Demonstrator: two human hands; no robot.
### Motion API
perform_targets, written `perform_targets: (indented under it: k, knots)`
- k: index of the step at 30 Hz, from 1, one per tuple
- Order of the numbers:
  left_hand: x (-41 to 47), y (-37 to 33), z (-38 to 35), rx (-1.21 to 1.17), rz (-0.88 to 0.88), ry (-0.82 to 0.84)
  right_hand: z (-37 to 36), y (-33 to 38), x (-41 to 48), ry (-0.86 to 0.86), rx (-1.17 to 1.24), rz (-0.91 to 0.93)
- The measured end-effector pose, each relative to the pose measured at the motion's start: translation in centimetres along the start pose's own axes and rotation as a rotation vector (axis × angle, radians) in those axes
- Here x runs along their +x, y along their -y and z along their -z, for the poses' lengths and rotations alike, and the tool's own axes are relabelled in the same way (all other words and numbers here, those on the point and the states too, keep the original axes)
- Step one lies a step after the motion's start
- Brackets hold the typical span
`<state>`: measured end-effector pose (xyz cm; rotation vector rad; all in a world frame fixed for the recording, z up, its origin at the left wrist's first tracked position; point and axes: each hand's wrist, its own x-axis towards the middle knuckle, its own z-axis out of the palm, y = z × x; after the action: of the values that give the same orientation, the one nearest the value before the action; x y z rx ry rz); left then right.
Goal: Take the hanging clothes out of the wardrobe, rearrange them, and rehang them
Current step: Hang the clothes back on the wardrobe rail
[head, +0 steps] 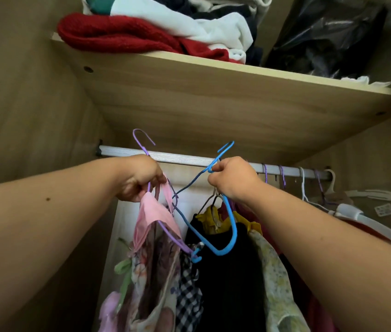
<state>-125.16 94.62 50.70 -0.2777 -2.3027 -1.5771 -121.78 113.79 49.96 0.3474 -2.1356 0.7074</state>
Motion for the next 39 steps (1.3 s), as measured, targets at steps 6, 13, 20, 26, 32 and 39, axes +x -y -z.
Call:
perform_targets:
  k: [6,13,20,26,32,39]
  knots:
    - [-0.5,0.7,-0.7,-0.087,0.016,-0.051,0.6,0.5,-0.4,-0.054,0.043,0.033]
    - [-2.7,0.6,-1.5,-0.299,0.02,-0.133,1.2,0.3,-1.9,-0.068,-0.029,0.099]
    - [-5.8,2.1,-2.3,-0.284,-0.048,-0.137,3.1,-0.5,-3.4,-0.084,-0.075,0.117]
    - [-6.7,2.7,-2.5,-0.158,-0.091,-0.186,2.6,0.1,-4.4,-0.065,-0.068,0.169]
    - [-7.1,2.8,-2.6,-0.148,-0.136,-0.177,2.1,0.0,-5.0,0.015,-0.076,0.133]
    - [-8.0,3.1,-2.5,-0.157,-0.136,-0.147,1.6,0.4,-5.8,0.126,-0.11,0.094]
